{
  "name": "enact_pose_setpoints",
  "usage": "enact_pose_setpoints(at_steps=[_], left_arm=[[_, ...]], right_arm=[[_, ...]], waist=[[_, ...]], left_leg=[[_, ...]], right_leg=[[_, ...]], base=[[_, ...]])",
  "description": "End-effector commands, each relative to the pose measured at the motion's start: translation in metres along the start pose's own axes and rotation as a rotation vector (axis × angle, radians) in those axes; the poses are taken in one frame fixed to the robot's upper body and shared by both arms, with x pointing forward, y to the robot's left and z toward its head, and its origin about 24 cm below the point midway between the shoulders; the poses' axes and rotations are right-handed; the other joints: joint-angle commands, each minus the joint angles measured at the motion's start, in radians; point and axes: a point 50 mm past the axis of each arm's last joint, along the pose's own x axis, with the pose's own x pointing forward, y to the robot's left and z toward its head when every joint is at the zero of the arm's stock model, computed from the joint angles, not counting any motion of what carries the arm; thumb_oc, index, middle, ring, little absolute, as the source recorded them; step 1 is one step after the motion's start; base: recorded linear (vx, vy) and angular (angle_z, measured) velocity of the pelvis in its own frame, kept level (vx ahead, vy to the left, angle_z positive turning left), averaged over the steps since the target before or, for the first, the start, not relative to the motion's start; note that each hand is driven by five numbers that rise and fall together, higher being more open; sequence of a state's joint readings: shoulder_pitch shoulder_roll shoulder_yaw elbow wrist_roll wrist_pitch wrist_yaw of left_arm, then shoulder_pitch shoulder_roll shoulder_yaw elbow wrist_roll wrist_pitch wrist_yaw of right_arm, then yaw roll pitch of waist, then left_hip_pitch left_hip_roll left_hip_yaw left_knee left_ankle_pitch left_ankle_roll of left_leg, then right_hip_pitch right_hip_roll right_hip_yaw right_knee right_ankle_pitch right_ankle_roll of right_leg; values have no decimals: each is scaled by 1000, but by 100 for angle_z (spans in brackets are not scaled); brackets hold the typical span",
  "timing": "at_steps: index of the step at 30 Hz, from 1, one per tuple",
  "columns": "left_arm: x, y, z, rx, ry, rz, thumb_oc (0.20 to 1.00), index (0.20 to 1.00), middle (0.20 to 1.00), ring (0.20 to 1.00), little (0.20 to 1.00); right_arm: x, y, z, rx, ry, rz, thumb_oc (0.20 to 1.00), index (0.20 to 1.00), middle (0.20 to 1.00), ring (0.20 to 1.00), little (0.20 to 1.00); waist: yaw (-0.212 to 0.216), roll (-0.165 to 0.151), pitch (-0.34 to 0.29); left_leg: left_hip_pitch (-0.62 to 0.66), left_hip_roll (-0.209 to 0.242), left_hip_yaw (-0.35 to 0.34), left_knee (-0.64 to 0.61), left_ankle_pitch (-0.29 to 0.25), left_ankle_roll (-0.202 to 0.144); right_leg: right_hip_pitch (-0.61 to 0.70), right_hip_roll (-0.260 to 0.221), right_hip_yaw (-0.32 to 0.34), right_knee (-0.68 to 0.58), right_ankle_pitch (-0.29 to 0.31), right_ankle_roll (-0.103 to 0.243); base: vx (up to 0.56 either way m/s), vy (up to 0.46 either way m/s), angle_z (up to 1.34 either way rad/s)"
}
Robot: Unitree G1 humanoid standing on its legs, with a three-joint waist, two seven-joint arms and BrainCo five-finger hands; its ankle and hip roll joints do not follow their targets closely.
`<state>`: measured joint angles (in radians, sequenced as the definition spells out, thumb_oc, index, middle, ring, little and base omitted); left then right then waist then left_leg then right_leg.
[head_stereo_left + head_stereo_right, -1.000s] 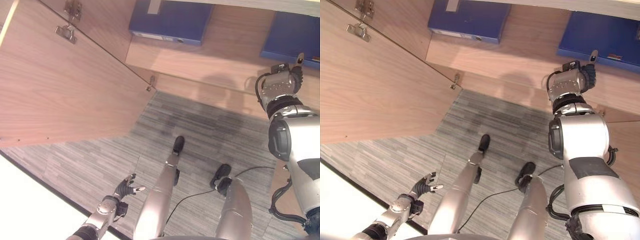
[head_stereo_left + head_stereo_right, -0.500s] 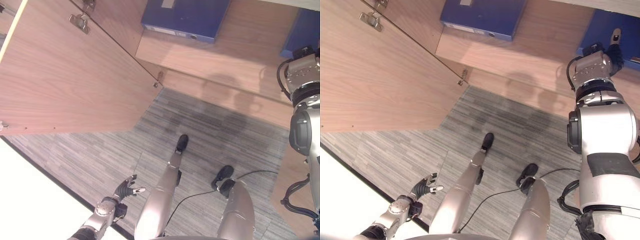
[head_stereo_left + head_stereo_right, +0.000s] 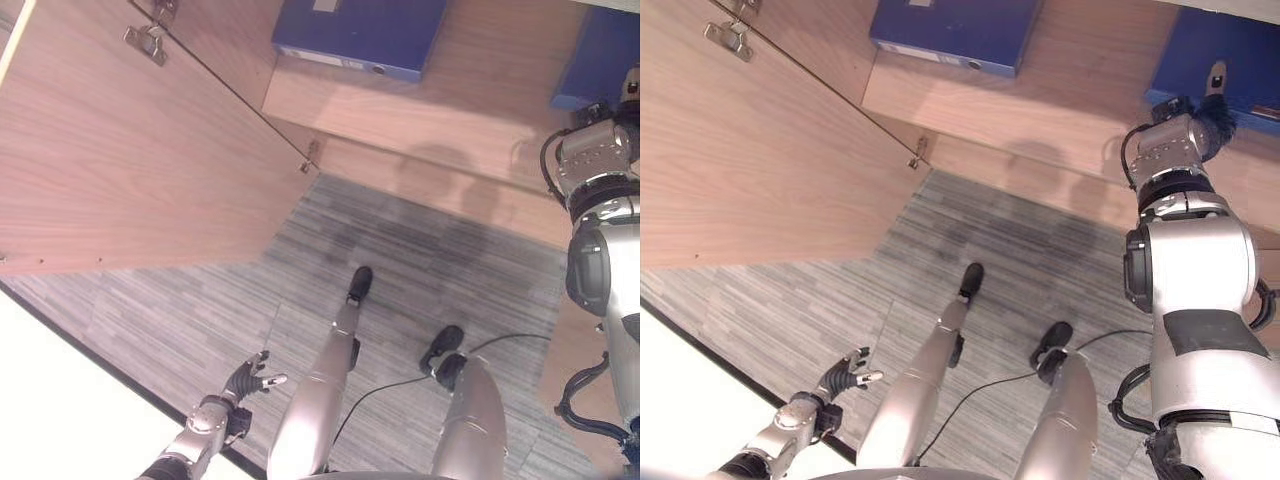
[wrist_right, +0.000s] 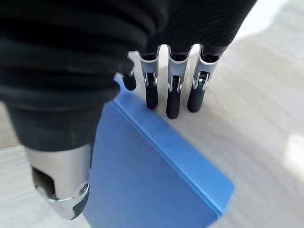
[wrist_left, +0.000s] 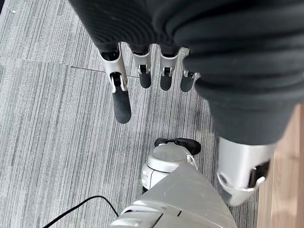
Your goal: Put the empty folder in the office cabinet
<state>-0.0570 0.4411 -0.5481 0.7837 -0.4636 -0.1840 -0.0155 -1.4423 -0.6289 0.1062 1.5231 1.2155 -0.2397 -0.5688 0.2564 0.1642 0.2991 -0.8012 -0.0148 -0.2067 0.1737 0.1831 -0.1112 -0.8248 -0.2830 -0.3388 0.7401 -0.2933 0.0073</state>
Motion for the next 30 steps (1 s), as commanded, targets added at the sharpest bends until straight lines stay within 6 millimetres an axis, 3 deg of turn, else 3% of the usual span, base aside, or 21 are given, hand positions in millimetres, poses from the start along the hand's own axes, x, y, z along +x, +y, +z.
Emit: enact_pose_setpoints(at_steps=[1, 8, 10, 16, 18, 19, 20, 24, 29, 30], left_arm=[[2, 11, 2, 2, 10, 41, 1000, 1000, 1000, 1000, 1000], [3, 11, 9, -37, -29, 43, 1000, 1000, 1000, 1000, 1000], [3, 13, 10, -43, -32, 45, 1000, 1000, 1000, 1000, 1000], [5, 12, 10, -127, -40, 65, 1000, 1000, 1000, 1000, 1000], [5, 9, 8, -163, -33, 69, 1000, 1000, 1000, 1000, 1000], [5, 5, 2, -215, -14, 72, 1000, 1000, 1000, 1000, 1000], [5, 5, 0, -233, -12, 84, 1000, 1000, 1000, 1000, 1000], [0, 7, -12, -273, 22, 113, 1000, 1000, 1000, 1000, 1000], [-6, 11, -26, -310, 51, 139, 1000, 1000, 1000, 1000, 1000], [-9, 13, -32, -304, 64, 137, 1000, 1000, 1000, 1000, 1000]], right_arm=[[5, 1, 26, 77, -85, 54, 1000, 1000, 1000, 1000, 1000], [13, -28, -7, 209, -7, 28, 1000, 1000, 1000, 1000, 1000], [13, -35, -18, 252, 14, 30, 1000, 1000, 1000, 1000, 1000], [-6, -62, -81, 341, 81, 79, 1000, 1000, 1000, 1000, 1000], [-18, -82, -104, 317, 91, 121, 1000, 1000, 1000, 1000, 1000], [-32, -111, -129, 272, 124, 140, 1000, 1000, 1000, 1000, 1000], [-41, -125, -142, 235, 147, 157, 1000, 1000, 1000, 1000, 1000], [-65, -171, -165, 121, 212, 209, 1000, 1000, 1000, 1000, 1000], [-83, -208, -169, -105, 255, 386, 1000, 1000, 1000, 1000, 1000], [-86, -224, -168, -201, 285, 458, 1000, 1000, 1000, 1000, 1000]], waist=[[20, 25, 12], [16, 30, 25], [17, 33, 36], [-18, 14, 56], [-41, 2, 64], [-62, -12, 70], [-73, -20, 72], [-111, -46, 71], [-150, -80, 65], [-163, -92, 61]], left_leg=[[80, 35, 67, 58, -215, 3], [106, 38, 66, 43, -207, 7], [106, 44, 69, 39, -181, 10], [132, 52, 73, 35, -182, 13], [148, 55, 77, 29, -179, 14], [166, 61, 81, 18, -174, 12], [183, 66, 82, 6, -169, 11], [247, 81, 91, -41, -151, 6], [340, 104, 107, -88, -137, -2], [376, 115, 113, -96, -138, -4]], right_leg=[[112, 54, 107, -135, 9, 134], [141, 59, 105, -161, 26, 136], [142, 60, 93, -174, 57, 133], [171, 71, 98, -205, 76, 133], [183, 74, 102, -219, 86, 132], [205, 79, 104, -245, 98, 130], [220, 82, 103, -263, 107, 130], [279, 90, 97, -321, 135, 132], [360, 102, 96, -387, 166, 135], [394, 106, 96, -403, 171, 135]], base=[[0, 0, 0], [-16, 8, -1], [-103, 44, -4], [-17, 40, -10], [-34, 49, -8], [-41, 35, -14], [-30, 27, -17], [1, 27, -14], [28, 30, -15], [43, 35, -14]])
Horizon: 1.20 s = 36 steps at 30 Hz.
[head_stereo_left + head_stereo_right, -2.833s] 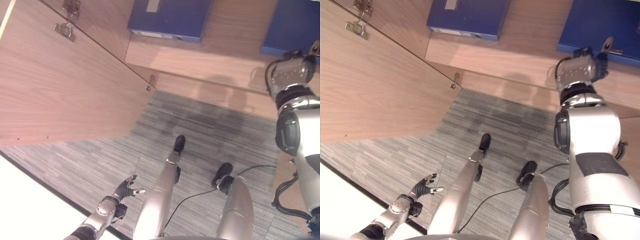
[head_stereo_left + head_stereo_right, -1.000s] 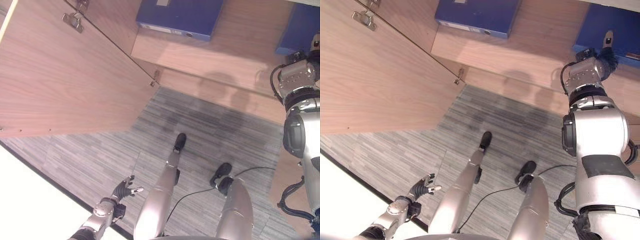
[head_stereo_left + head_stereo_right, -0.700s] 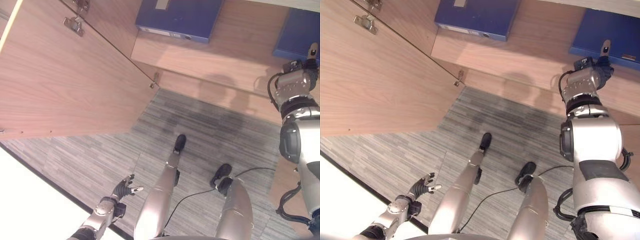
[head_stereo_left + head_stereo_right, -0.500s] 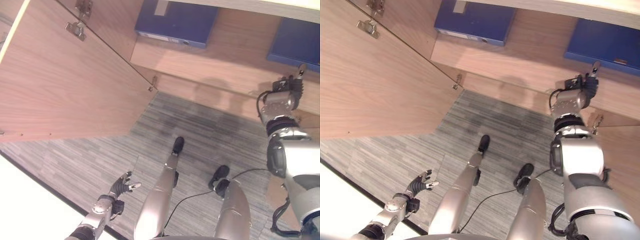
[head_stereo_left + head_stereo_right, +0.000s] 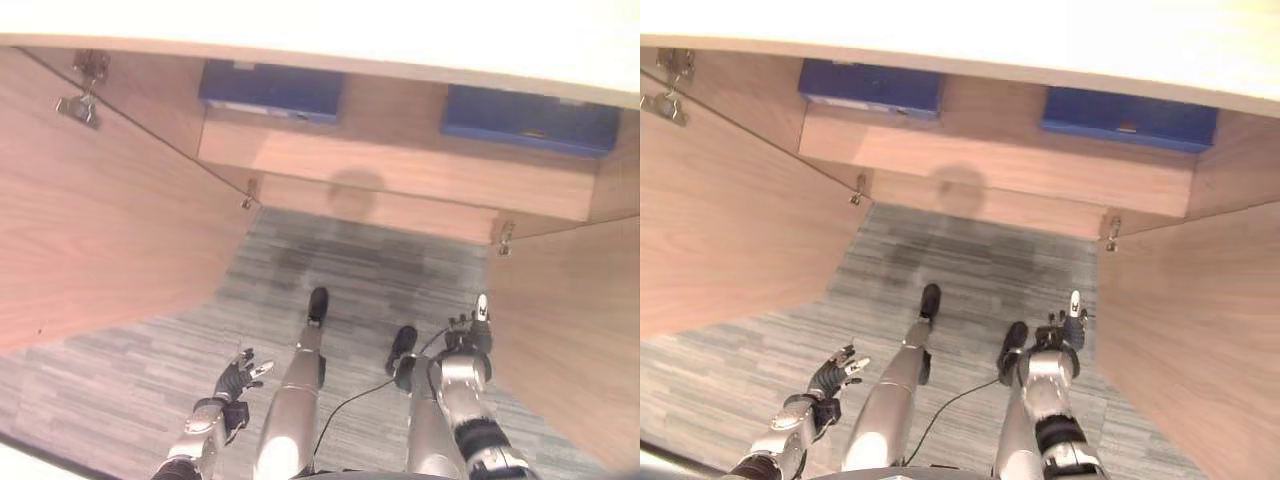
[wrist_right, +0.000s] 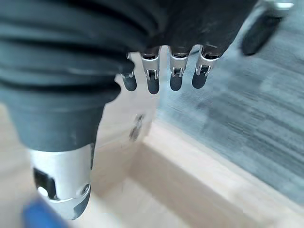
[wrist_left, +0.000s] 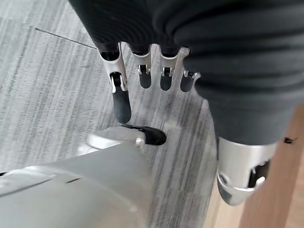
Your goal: Put the empty folder in the office cabinet
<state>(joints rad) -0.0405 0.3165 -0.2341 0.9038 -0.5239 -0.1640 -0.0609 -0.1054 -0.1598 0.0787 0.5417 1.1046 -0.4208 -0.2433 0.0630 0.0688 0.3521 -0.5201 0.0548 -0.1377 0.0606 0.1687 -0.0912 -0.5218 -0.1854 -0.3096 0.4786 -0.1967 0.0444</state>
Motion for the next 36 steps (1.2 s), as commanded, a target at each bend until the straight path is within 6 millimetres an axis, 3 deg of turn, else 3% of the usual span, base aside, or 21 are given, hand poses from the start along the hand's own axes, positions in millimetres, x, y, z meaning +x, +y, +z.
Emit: enact_pose_setpoints(at_steps=[1, 7, 9, 10, 11, 15, 17, 20, 21, 23, 24, 25, 28, 29, 30, 35, 36], left_arm=[[-8, 7, -18, 42, 44, -17, 1000, 1000, 1000, 1000, 1000], [-20, 31, -32, 20, 84, 22, 1000, 1000, 1000, 1000, 1000], [-27, 40, -41, 24, 108, 32, 1000, 1000, 1000, 1000, 1000], [-27, 40, -41, 24, 108, 32, 1000, 1000, 1000, 1000, 1000], [-33, 46, -49, 43, 140, 43, 1000, 1000, 1000, 1000, 1000], [-40, 50, -59, 52, 172, 48, 1000, 1000, 1000, 1000, 1000], [-42, 52, -64, 88, 194, 53, 1000, 1000, 1000, 1000, 1000], [-46, 53, -68, 88, 207, 65, 1000, 1000, 1000, 1000, 1000], [-44, 50, -68, 69, 203, 60, 1000, 1000, 1000, 1000, 1000], [-43, 47, -66, 44, 187, 55, 1000, 1000, 1000, 1000, 1000], [-43, 48, -66, 43, 187, 56, 1000, 1000, 1000, 1000, 1000], [-45, 49, -67, 42, 181, 58, 1000, 1000, 1000, 1000, 1000], [-48, 53, -69, 52, 188, 73, 1000, 1000, 1000, 1000, 1000], [-53, 59, -74, 74, 216, 99, 1000, 1000, 1000, 1000, 1000], [-54, 59, -76, 82, 225, 108, 1000, 1000, 1000, 1000, 1000], [-58, 59, -83, 83, 252, 117, 1000, 1000, 1000, 1000, 1000], [-60, 63, -83, 105, 261, 119, 1000, 1000, 1000, 1000, 1000]], right_arm=[[9, 28, 23, -136, -65, 260, 1000, 1000, 1000, 1000, 1000], [-9, -4, 9, -585, 83, 442, 1000, 1000, 1000, 1000, 1000], [-16, -13, 2, -795, 155, 531, 1000, 1000, 1000, 1000, 1000], [-17, -13, 2, -795, 156, 531, 1000, 1000, 1000, 1000, 1000], [-21, -19, -2, -938, 191, 587, 1000, 1000, 1000, 1000, 1000], [-25, -18, -4, -1088, 210, 681, 1000, 1000, 1000, 1000, 1000], [-25, -19, -3, -1214, 205, 717, 1000, 1000, 1000, 1000, 1000], [-23, -20, 1, -1243, 195, 714, 1000, 1000, 1000, 1000, 1000], [-19, -21, 6, -1249, 179, 685, 1000, 1000, 1000, 1000, 1000], [-17, -18, 6, -1259, 162, 679, 1000, 1000, 1000, 1000, 1000], [-17, -18, 6, -1259, 163, 680, 1000, 1000, 1000, 1000, 1000], [-17, -22, 5, -1269, 175, 670, 1000, 1000, 1000, 1000, 1000], [-18, -23, 4, -1277, 180, 672, 1000, 1000, 1000, 1000, 1000], [-18, -28, 5, -1284, 197, 654, 1000, 1000, 1000, 1000, 1000], [-18, -29, 4, -1283, 199, 646, 1000, 1000, 1000, 1000, 1000], [-18, -32, -1, -1305, 219, 624, 1000, 1000, 1000, 1000, 1000], [-18, -34, -6, -1284, 230, 591, 1000, 1000, 1000, 1000, 1000]], waist=[[26, -3, 6], [8, -34, -45], [12, -38, -90], [11, -37, -90], [20, -38, -121], [34, -35, -160], [56, -25, -191], [65, -21, -205], [53, -25, -195], [18, -40, -208], [20, -41, -206], [-5, -48, -231], [-6, -49, -231], [-17, -51, -248], [-18, -48, -254], [-9, -52, -270], [19, -68, -265]], left_leg=[[115, 53, 47, 11, -124, -26], [256, 83, 69, -23, -126, -37], [317, 90, 74, -59, -117, -43], [319, 91, 74, -61, -117, -43], [359, 93, 75, -86, -109, -50], [407, 95, 70, -122, -88, -66], [408, 91, 47, -145, -53, -94], [411, 86, 40, -145, -36, -106], [398, 103, 134, -127, -13, -111], [415, 171, 370, -94, -9, -89], [420, 171, 374, -93, -11, -89], [459, 214, 473, -61, -27, -97], [476, 239, 522, -27, -25, -92], [544, 265, 528, 13, -57, -113], [563, 263, 524, 10, -73, -115], [585, 210, 509, -36, -139, -83], [580, 177, 482, -42, -164, -58]], right_leg=[[109, 10, 66, -150, 77, 99], [244, 20, 57, -201, 86, 101], [305, 33, 43, -247, 94, 102], [308, 34, 42, -250, 95, 102], [350, 43, 31, -282, 98, 102], [422, 59, 9, -341, 99, 100], [475, 66, -33, -393, 96, 95], [519, 60, -69, -429, 108, 98], [540, 30, -113, -447, 119, 108], [547, -9, -162, -468, 151, 121], [549, -10, -159, -468, 152, 121], [559, -26, -173, -469, 151, 122], [562, -34, -197, -454, 166, 111], [572, -55, -221, -414, 156, 109], [572, -64, -233, -403, 158, 112], [582, -99, -249, -393, 202, 136], [587, -135, -259, -368, 226, 156]], base=[[43, 46, -12], [66, 9, -10], [75, -14, -5], [107, -41, 2], [77, -40, 8], [56, -40, 10], [27, -54, 19], [-12, 1, 55], [-151, 122, 39], [-160, 140, 83], [-17, 117, 149], [-17, 72, 131], [-17, 100, 66], [19, 198, 59], [7, 221, 58], [14, 232, 88], [25, 361, 14]])
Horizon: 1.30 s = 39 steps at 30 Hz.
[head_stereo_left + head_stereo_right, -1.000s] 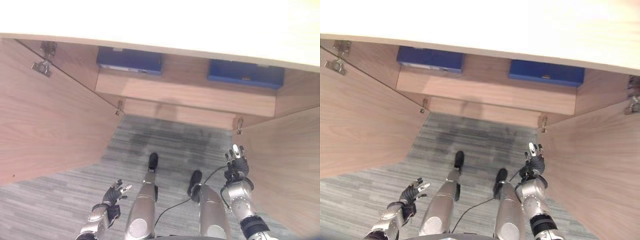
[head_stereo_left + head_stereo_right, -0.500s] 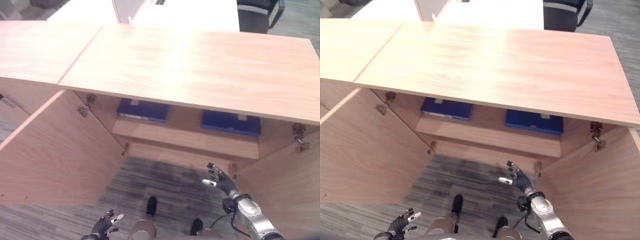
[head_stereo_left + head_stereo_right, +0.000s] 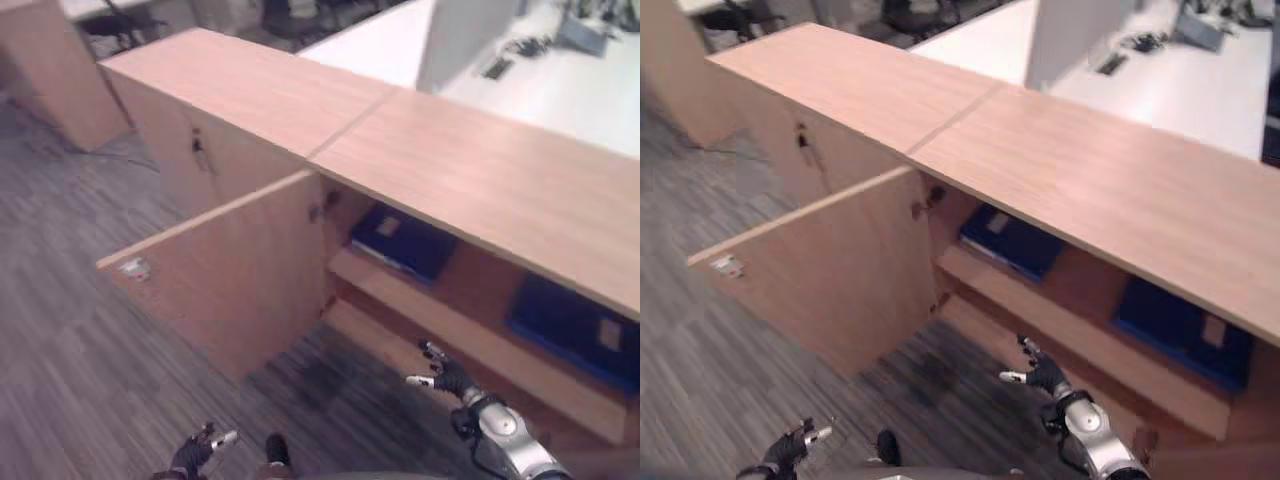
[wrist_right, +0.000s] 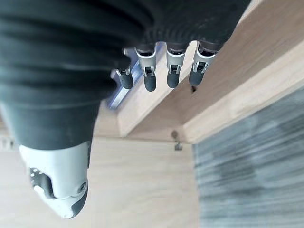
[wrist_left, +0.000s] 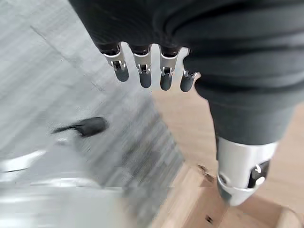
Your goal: Put the empty folder in the office cabinet
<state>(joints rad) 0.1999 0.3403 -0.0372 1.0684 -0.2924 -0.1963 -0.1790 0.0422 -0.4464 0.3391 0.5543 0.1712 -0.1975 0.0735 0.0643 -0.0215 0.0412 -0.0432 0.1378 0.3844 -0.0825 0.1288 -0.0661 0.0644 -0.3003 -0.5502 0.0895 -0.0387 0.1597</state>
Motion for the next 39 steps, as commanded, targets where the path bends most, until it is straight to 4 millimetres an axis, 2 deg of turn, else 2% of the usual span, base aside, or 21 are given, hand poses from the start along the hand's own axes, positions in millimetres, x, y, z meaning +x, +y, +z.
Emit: enact_pose_setpoints(at_steps=[1, 2, 3, 4, 5, 6, 7, 8, 9, 11, 12, 14, 15, 19, 25, 29, 30, 32, 33, 36, 39], left_arm=[[4, 4, 14, 33, -48, 15, 1000, 1000, 1000, 1000, 1000], [3, 8, 12, 43, -35, 30, 1000, 1000, 1000, 1000, 1000], [1, 12, 11, 44, -31, 44, 1000, 1000, 1000, 1000, 1000], [0, 14, 10, 50, -27, 52, 1000, 1000, 1000, 1000, 1000], [0, 14, 10, 50, -27, 53, 1000, 1000, 1000, 1000, 1000], [0, 18, 12, 54, -30, 64, 1000, 1000, 1000, 1000, 1000], [1, 19, 14, 59, -38, 68, 1000, 1000, 1000, 1000, 1000], [1, 19, 14, 59, -38, 67, 1000, 1000, 1000, 1000, 1000], [4, 15, 23, 67, -63, 54, 1000, 1000, 1000, 1000, 1000], [6, 12, 27, 73, -75, 46, 1000, 1000, 1000, 1000, 1000], [8, 10, 29, 82, -74, 41, 1000, 1000, 1000, 1000, 1000], [8, 9, 30, 92, -75, 39, 1000, 1000, 1000, 1000, 1000], [12, 11, 34, 92, -67, 62, 1000, 1000, 1000, 1000, 1000], [11, 10, 32, 31, -77, 85, 1000, 1000, 1000, 1000, 1000], [12, 4, 32, -12, -97, 89, 1000, 1000, 1000, 1000, 1000], [13, 2, 42, -9, -139, 89, 1000, 1000, 1000, 1000, 1000], [15, -1, 60, 11, -215, 78, 1000, 1000, 1000, 1000, 1000], [15, -1, 60, 11, -215, 78, 1000, 1000, 1000, 1000, 1000], [15, -4, 79, 19, -291, 68, 1000, 1000, 1000, 1000, 1000], [13, -8, 114, 22, -427, 51, 1000, 1000, 1000, 1000, 1000], [8, -10, 159, 24, -587, 40, 1000, 1000, 1000, 1000, 1000]], right_arm=[[8, -11, 17, 5, -69, -77, 1000, 1000, 1000, 1000, 1000], [14, -8, 20, 18, -71, -84, 1000, 1000, 1000, 1000, 1000], [17, -3, 22, 29, -75, -81, 1000, 1000, 1000, 1000, 1000], [20, -1, 26, 31, -88, -77, 1000, 1000, 1000, 1000, 1000], [20, -1, 26, 32, -88, -77, 1000, 1000, 1000, 1000, 1000], [22, 2, 28, 54, -97, -80, 1000, 1000, 1000, 1000, 1000], [22, 2, 29, 63, -100, -85, 1000, 1000, 1000, 1000, 1000], [22, 2, 29, 64, -100, -86, 1000, 1000, 1000, 1000, 1000], [20, 3, 29, 79, -109, -84, 1000, 1000, 1000, 1000, 1000], [19, 1, 27, 82, -103, -99, 1000, 1000, 1000, 1000, 1000], [19, 1, 26, 83, -102, -99, 1000, 1000, 1000, 1000, 1000], [18, 1, 26, 86, -104, -100, 1000, 1000, 1000, 1000, 1000], [12, 5, 14, 94, -70, -86, 1000, 1000, 1000, 1000, 1000], [6, 8, 2, 98, -27, -78, 1000, 1000, 1000, 1000, 1000], [-2, 8, -12, 119, 20, -95, 1000, 1000, 1000, 1000, 1000], [-5, 7, -15, 131, 29, -111, 1000, 1000, 1000, 1000, 1000], [-6, 7, -16, 128, 29, -111, 1000, 1000, 1000, 1000, 1000], [-7, 7, -16, 128, 29, -111, 1000, 1000, 1000, 1000, 1000], [-7, 7, -17, 127, 32, -113, 1000, 1000, 1000, 1000, 1000], [-8, 7, -19, 120, 40, -112, 1000, 1000, 1000, 1000, 1000], [-8, 7, -17, 112, 34, -102, 1000, 1000, 1000, 1000, 1000]], waist=[[26, 16, 49], [48, 5, 58], [65, -8, 68], [77, -14, 77], [78, -15, 78], [87, -16, 88], [85, -13, 91], [86, -13, 91], [47, 1, 87], [31, 13, 93], [31, 13, 95], [25, 11, 94], [14, -5, 75], [23, -12, 52], [35, -21, 31], [38, -25, 25], [38, -27, 20], [38, -27, 20], [36, -27, 17], [28, -24, 12], [9, -18, 1]], left_leg=[[100, 80, -50, 98, -134, -72], [96, 50, -68, 94, -155, -49], [101, 18, -79, 90, -178, -26], [95, 1, -67, 96, -169, -7], [95, -1, -66, 96, -169, -6], [91, -17, -94, 97, -173, 10], [89, -22, -119, 89, -169, 15], [89, -22, -119, 89, -169, 15], [93, -43, -191, 59, -154, 25], [91, -64, -245, 43, -141, 30], [86, -75, -274, 38, -139, 32], [87, -78, -290, 32, -139, 32], [91, -91, -327, 21, -135, 27], [99, -87, -337, 15, -134, 18], [114, -81, -366, 5, -133, 6], [116, -78, -379, 0, -132, 0], [116, -76, -383, -1, -130, -3], [117, -76, -384, -1, -130, -3], [118, -76, -385, -3, -131, -5], [121, -74, -385, -5, -130, -8], [130, -73, -370, -5, -133, -10]], right_leg=[[0, -38, -23, 37, 75, 48], [-8, -71, -30, 76, 88, 68], [-26, -111, -28, 132, 133, 89], [-40, -136, -45, 150, 171, 86], [-41, -138, -44, 152, 170, 86], [-57, -146, -10, 202, 206, 99], [-68, -123, 40, 209, 184, 97], [-69, -123, 41, 210, 183, 97], [-104, 0, 220, 186, 81, 64], [-134, 89, 313, 152, 24, 41], [-134, 101, 325, 125, 16, 32], [-119, 104, 317, 100, 14, 28], [-75, 120, 345, 30, 15, 21], [-22, 120, 322, -31, 28, 23], [30, 123, 291, -83, 32, 19], [45, 123, 273, -100, 34, 18], [51, 122, 265, -107, 37, 18], [52, 122, 265, -108, 37, 18], [55, 122, 262, -113, 38, 18], [59, 121, 262, -120, 40, 18], [62, 119, 272, -127, 45, 21]], base=[[4, 435, 27], [3, 345, 61], [-49, 342, 67], [-42, 198, 51], [-34, 132, 39], [29, 105, 26], [30, 101, 13], [72, 173, 65], [99, 169, 83], [120, 126, 87], [67, -6, 100], [60, -63, 98], [87, -68, 77], [96, -66, 61], [36, -37, 9], [-7, -39, 10], [-7, -27, 12], [-7, -22, 7], [-13, -20, 4], [-5, 0, 2], [-7, 14, 0]])
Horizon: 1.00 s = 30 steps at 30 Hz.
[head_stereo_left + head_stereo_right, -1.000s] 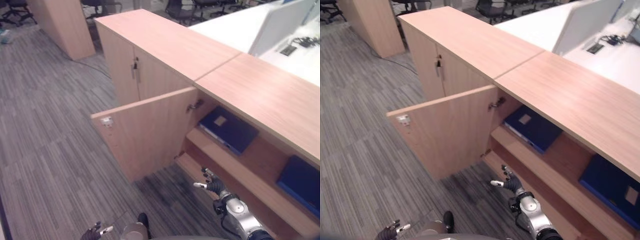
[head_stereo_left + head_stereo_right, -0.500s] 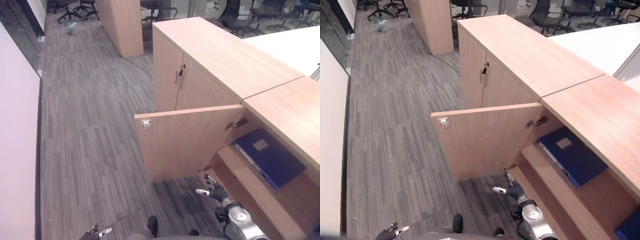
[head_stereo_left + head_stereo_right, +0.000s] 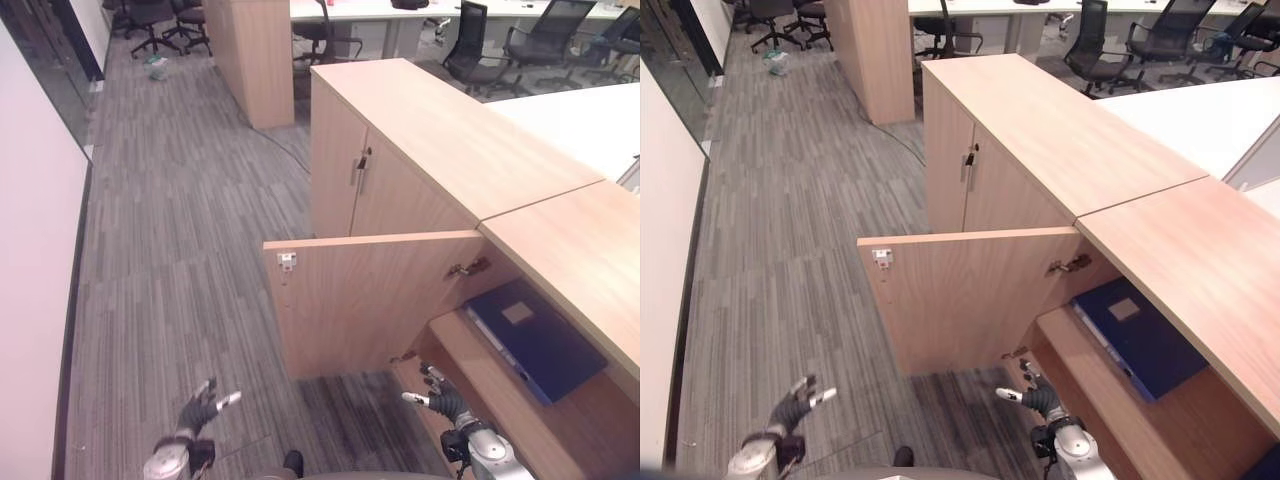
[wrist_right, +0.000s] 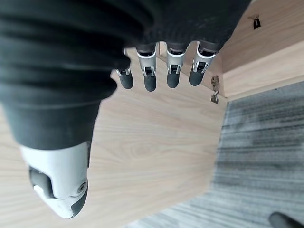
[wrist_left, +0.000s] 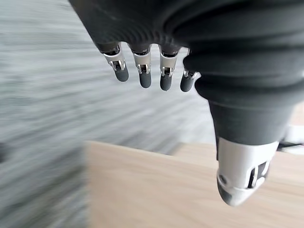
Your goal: Put the empty folder in the office cabinet
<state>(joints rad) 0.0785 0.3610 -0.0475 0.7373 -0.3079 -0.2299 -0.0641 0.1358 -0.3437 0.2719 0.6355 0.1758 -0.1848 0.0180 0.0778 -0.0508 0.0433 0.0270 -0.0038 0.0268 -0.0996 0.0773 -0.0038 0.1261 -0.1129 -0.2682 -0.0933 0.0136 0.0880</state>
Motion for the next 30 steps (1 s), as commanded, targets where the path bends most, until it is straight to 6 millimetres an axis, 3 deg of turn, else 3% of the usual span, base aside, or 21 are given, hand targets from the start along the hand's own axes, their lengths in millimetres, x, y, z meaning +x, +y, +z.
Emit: enact_pose_setpoints(at_steps=[1, 7, 15, 21, 22, 26, 28, 30], left_arm=[[21, 14, 50, -6, -180, 46, 1000, 1000, 1000, 1000, 1000], [36, 34, 117, 25, -353, 76, 1000, 1000, 1000, 1000, 1000], [46, 29, 159, 60, -437, 20, 1000, 1000, 1000, 1000, 1000], [52, 12, 171, 75, -453, -46, 1000, 1000, 1000, 1000, 1000], [54, 0, 175, 70, -467, -83, 1000, 1000, 1000, 1000, 1000], [55, -19, 175, 45, -477, -141, 1000, 1000, 1000, 1000, 1000], [55, -19, 175, 45, -477, -141, 1000, 1000, 1000, 1000, 1000], [53, -37, 171, 29, -481, -197, 1000, 1000, 1000, 1000, 1000]], right_arm=[[7, -10, 28, -32, -119, -5, 1000, 1000, 1000, 1000, 1000], [5, -8, 22, -58, -84, 37, 1000, 1000, 1000, 1000, 1000], [-4, -6, -10, -43, 48, 48, 1000, 1000, 1000, 1000, 1000], [-2, -7, -15, -37, 79, 36, 1000, 1000, 1000, 1000, 1000], [0, -9, -13, -37, 77, 22, 1000, 1000, 1000, 1000, 1000], [1, -8, -14, -29, 89, 14, 1000, 1000, 1000, 1000, 1000], [1, -8, -14, -29, 89, 13, 1000, 1000, 1000, 1000, 1000], [2, -8, -14, -26, 96, 8, 1000, 1000, 1000, 1000, 1000]], waist=[[-17, 16, -7], [-68, 29, -27], [-113, 34, -37], [-132, 33, -34], [-139, 31, -31], [-143, 27, -26], [-142, 27, -26], [-141, 24, -24]], left_leg=[[67, 69, -2, 12, -85, -73], [92, 74, 46, 12, -96, -75], [106, 75, 71, 12, -106, -75], [112, 74, 86, 12, -110, -73], [115, 73, 91, 12, -113, -71], [120, 73, 94, 12, -116, -69], [120, 73, 94, 12, -116, -69], [121, 72, 93, 12, -118, -67]], right_leg=[[1, -69, 1, 54, -3, 93], [-4, -72, 46, 47, 13, 98], [-12, -77, 75, 48, 23, 105], [-16, -77, 88, 50, 25, 109], [-19, -79, 97, 51, 28, 111], [-20, -79, 100, 52, 29, 112], [-20, -79, 100, 52, 29, 112], [-19, -79, 100, 53, 27, 112]], base=[[-2, 31, -14], [8, 31, -32], [7, 15, -14], [5, 8, -4], [8, 17, -16], [7, 10, -8], [0, 0, 0], [0, 0, 0]])
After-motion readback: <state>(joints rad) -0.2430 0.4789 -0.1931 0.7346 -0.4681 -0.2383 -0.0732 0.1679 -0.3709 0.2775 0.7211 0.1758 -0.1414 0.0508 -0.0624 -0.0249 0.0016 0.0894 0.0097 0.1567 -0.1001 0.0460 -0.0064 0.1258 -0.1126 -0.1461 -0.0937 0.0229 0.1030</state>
